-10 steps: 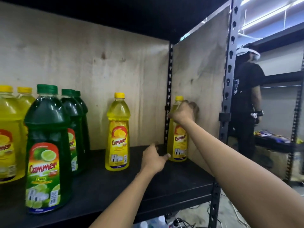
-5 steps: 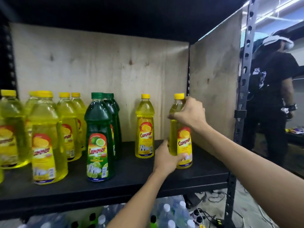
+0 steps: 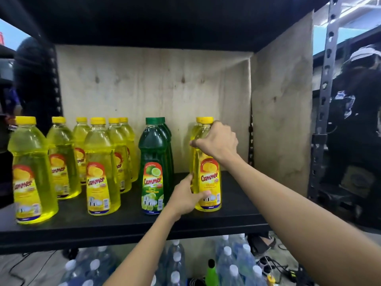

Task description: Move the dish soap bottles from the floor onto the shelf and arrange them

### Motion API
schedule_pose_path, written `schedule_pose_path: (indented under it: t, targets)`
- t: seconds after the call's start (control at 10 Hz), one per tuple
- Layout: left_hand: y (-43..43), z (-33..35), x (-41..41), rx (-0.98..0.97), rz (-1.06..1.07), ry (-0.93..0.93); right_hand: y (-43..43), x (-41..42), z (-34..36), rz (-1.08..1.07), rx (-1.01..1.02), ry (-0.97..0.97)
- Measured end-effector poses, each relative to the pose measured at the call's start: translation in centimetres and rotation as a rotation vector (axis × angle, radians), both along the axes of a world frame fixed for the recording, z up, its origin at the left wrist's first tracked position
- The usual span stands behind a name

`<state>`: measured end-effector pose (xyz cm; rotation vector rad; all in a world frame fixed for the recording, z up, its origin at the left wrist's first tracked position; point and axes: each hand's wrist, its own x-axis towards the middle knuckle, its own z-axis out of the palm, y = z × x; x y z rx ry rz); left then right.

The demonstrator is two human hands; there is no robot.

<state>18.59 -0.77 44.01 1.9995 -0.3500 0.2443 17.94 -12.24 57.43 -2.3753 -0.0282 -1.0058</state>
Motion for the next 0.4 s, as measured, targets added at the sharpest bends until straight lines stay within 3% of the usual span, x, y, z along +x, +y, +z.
schedule_pose_path:
  t: [0.3,0.4]
  targets:
    - [0.3,0.2,-1.7,0.102,0.025,-0.025,0.2,-0.7,0.2,0.008,0.051,0.104]
    - [1.2,-2.0,-6.3,0.282,0.150,-0.200,-0.4,-4.1,-2.0,0.065,0.142,0.166]
